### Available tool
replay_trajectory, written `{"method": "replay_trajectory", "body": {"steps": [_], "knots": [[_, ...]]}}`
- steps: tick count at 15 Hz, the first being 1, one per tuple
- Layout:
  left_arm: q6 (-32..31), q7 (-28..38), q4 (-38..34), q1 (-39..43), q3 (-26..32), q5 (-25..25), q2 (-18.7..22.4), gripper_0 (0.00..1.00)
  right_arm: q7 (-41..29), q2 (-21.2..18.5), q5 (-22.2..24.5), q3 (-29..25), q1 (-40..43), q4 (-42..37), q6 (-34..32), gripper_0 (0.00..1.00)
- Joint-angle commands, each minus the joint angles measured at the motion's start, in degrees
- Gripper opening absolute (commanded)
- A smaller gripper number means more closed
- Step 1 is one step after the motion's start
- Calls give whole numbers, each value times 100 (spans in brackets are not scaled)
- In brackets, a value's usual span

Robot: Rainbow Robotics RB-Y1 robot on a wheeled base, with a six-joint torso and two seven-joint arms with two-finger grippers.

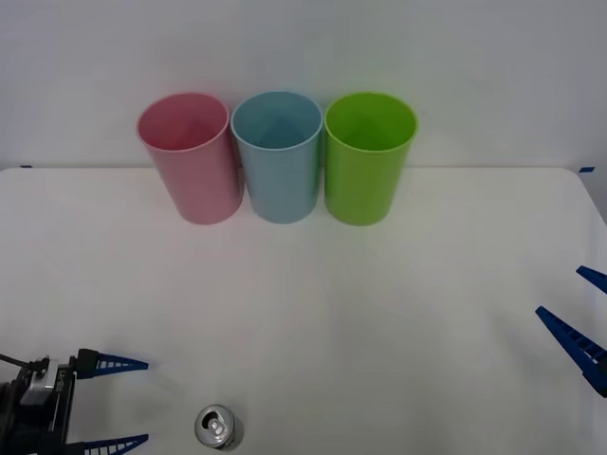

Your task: Grasp the object on the table and drop it into the matching bin: aluminum can to the light blue bin, PET bottle to the pink bin.

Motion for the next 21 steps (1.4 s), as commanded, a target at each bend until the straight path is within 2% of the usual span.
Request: {"method": "replay_trajectory", "body": {"steps": [1,3,5,8,10,13,21], "knots": [[1,-82,-12,-44,-236,57,-71,100,0,0,0,0,0,0,0,100],[1,-144,-30,-70,-350,57,-71,100,0,0,0,0,0,0,0,100],[1,-565,-30,-70,-482,57,-71,100,0,0,0,0,0,0,0,100],[1,-908,-30,-44,-763,267,-79,100,0,0,0,0,0,0,0,100],[1,-1110,-30,35,-825,514,-264,100,0,0,0,0,0,0,0,100],[1,-1365,-21,123,-605,364,-695,100,0,0,0,0,0,0,0,100],[1,-1453,-30,35,-596,-23,-941,100,0,0,0,0,0,0,0,100]]}}
